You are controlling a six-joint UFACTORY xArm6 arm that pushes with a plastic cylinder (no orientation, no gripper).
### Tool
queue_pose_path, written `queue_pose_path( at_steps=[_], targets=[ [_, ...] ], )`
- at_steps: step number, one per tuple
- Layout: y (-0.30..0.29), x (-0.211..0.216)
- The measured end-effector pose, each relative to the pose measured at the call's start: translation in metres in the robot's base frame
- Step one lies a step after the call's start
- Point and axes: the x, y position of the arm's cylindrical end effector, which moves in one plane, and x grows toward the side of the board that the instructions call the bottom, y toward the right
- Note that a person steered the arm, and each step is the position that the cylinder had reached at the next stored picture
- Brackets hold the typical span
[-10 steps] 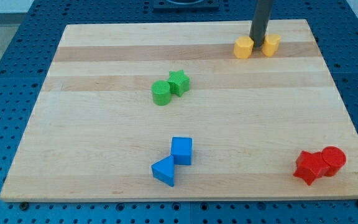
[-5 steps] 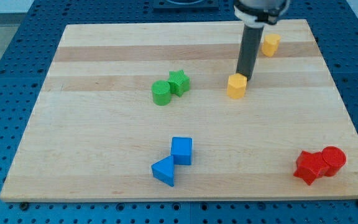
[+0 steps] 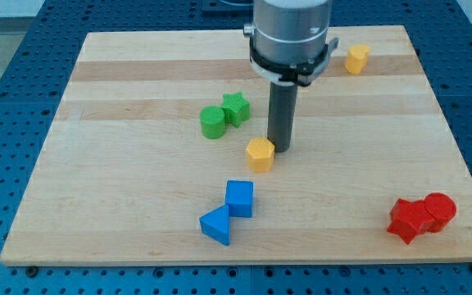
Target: Place yellow hexagon above blue cube
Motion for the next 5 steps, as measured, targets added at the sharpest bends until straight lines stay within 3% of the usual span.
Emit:
queue_pose_path(
  at_steps=[5],
  targets=[
    [-0.028,0.036]
  ],
)
